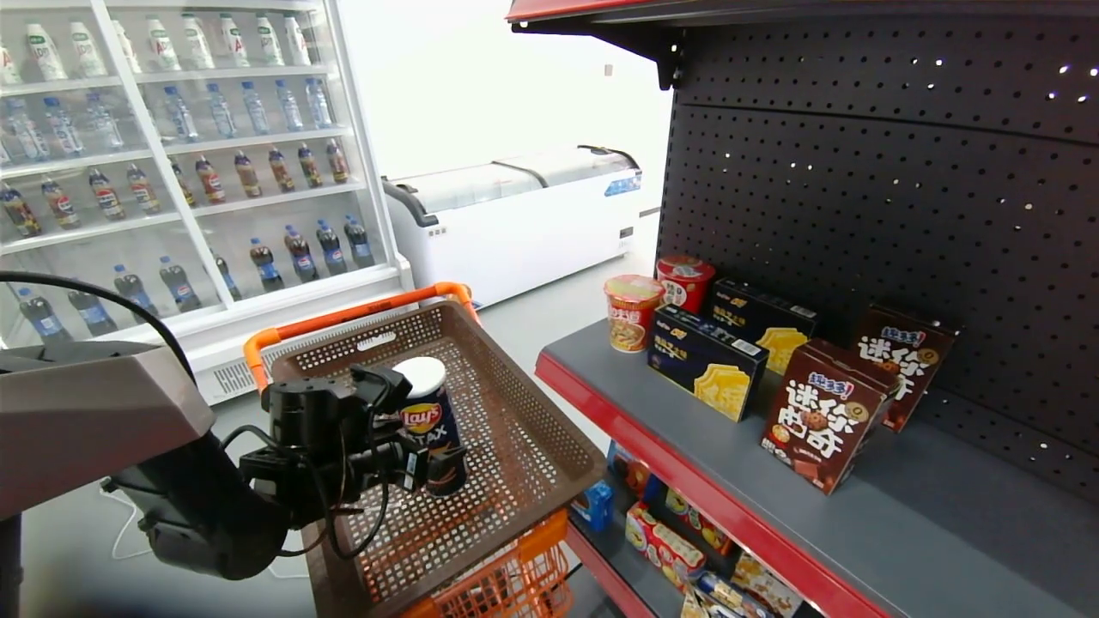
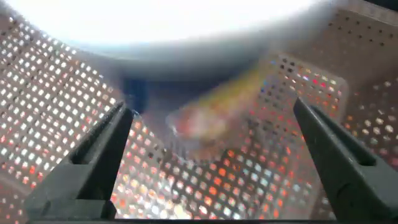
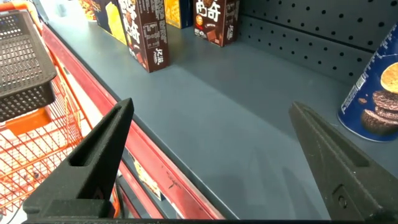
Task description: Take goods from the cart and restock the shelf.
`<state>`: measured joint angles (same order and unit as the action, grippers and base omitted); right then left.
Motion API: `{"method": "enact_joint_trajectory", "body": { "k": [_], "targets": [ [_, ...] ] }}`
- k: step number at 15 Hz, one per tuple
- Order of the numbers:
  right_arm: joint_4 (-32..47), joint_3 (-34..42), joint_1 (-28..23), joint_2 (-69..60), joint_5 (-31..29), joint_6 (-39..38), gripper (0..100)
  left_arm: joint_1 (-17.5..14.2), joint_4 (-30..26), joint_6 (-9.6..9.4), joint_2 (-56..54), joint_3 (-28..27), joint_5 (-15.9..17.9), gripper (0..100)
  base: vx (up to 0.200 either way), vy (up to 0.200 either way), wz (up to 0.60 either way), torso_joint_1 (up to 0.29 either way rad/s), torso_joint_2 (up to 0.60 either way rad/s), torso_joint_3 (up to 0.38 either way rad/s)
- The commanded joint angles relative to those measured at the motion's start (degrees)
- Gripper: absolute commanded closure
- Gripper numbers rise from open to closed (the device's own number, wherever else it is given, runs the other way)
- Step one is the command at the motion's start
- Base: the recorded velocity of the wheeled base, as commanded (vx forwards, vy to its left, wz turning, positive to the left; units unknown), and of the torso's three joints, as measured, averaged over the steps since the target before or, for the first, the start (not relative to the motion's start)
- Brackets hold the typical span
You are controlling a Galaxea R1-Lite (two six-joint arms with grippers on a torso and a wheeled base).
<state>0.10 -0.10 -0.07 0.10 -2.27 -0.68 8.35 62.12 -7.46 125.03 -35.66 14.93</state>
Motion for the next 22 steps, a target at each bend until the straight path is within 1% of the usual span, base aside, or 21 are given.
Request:
{"method": "enact_joint_trajectory", "body": {
  "k": [1, 3, 4, 5, 7, 8, 9, 11, 12, 13, 14, 15, 16, 17, 18, 20, 21, 22],
  "targets": [
    [0.0, 0.0, 0.0, 0.0, 0.0, 0.0, 0, -0.4, 0.6, -0.1, 2.2, -1.3, 0.0, 0, 0.0, 0.0, 0.0, 0.0, 0.0, 0.0],
    [0.0, 0.0, 0.0, 0.0, 0.0, 0.0, 0, -0.5, 0.3, -0.54, 3.1, -4.1, 0.1, 0, 0.0, 0.0, 0.0, 0.0, 0.0, 0.0],
    [0.0, 0.0, 0.0, 0.0, 0.0, 0.0, 0, -0.4, 0.2, -0.54, 3.6, -5.3, 0.0, 100, 0.0, 0.0, 0.0, 0.0, 0.0, 0.0],
    [0.0, 0.0, 0.0, 0.0, 0.0, 0.0, 0, -0.4, -0.2, -0.45, 3.6, -6.2, -0.2, 100, 0.0, 0.0, 0.0, 0.0, 0.0, 0.0],
    [0.0, 0.0, 0.0, 0.0, 0.0, 0.0, 0, -0.5, -0.2, -0.01, 1.4, -4.9, -0.5, 100, 0.0, 0.0, 0.0, 0.0, 0.0, 0.0],
    [0.0, 0.0, 0.0, 0.0, 0.0, 0.0, 0, -0.5, -0.2, -0.1, 0.1, -4.2, -0.7, 100, 0.0, 0.0, 0.0, 0.0, 0.0, 0.0],
    [0.0, 0.1, 0.0, 0.0, 0.0, 0.0, 0, -0.6, -0.5, 0.34, -6.3, 0.1, -1.8, 100, 0.0, 0.0, 0.0, 0.0, 0.0, 0.0],
    [0.0, 0.0, 0.0, 0.0, 0.0, 0.0, 0, -1.9, -3.7, 0.52, -16.1, 5.3, -2.8, 100, 0.0, 0.0, 0.0, 0.0, 0.0, 0.0],
    [0.0, 0.0, 0.0, 0.0, 0.0, 0.0, 0, -2.0, -4.8, 0.52, -19.2, 6.9, -2.5, 100, 0.0, 0.0, 0.0, 0.0, 0.0, 0.0],
    [0.0, 0.0, 0.0, 0.0, 0.0, 0.0, 0, -2.5, -9.6, 0.17, -28.8, 9.6, -2.9, 100, 0.0, 0.0, 0.0, 0.0, 0.0, 0.0],
    [0.0, 0.0, 0.0, 0.0, 0.0, 0.0, 0, -2.5, -13.2, 0.17, -35.6, 11.1, -3.2, 100, 0.0, 0.0, 0.0, 0.0, 0.0, 0.0],
    [0.0, 0.0, 0.0, 0.0, 0.0, 0.0, 0, -2.4, -15.7, 0.25, -43.3, 12.3, -4.6, 100, 0.0, 0.0, 0.0, 0.0, 0.0, 0.0],
    [0.0, 0.0, 0.0, 0.0, 0.0, 0.0, 0, -2.4, -17.1, 0.43, -49.2, 13.2, -6.1, 100, 0.0, 0.0, 0.0, 0.0, 0.0, 0.0],
    [0.0, 0.0, 0.0, 0.0, 0.0, 0.0, 0, -2.3, -17.5, 0.61, -53.9, 15.2, -6.2, 100, 0.0, 0.0, 0.0, 0.0, 0.0, 0.0],
    [0.0, 0.0, 0.0, 0.0, 0.0, 0.0, 0, -2.3, -17.4, 0.61, -55.9, 16.1, -6.1, 100, 0.0, 0.0, 0.0, 0.0, 0.0, 0.0],
    [0.0, 0.0, 0.0, 0.0, 0.0, 0.0, 0, -2.4, -17.7, 0.52, -66.8, 22.6, -6.9, 100, 0.0, 0.0, 0.0, 0.0, 0.0, 0.0],
    [0.0, 0.0, 0.0, 0.0, 0.0, 0.0, 0, -2.4, -18.3, 0.61, -70.6, 23.7, -7.6, 100, 0.0, 0.0, 0.0, 0.0, 0.0, 0.0],
    [0.0, 0.0, 0.0, 0.0, 0.0, 0.0, 0, -2.4, -22.5, 0.78, -77.1, 26.1, -8.3, 100, 0.0, 0.0, 0.0, 0.0, 0.0, 0.0]
  ]
}}
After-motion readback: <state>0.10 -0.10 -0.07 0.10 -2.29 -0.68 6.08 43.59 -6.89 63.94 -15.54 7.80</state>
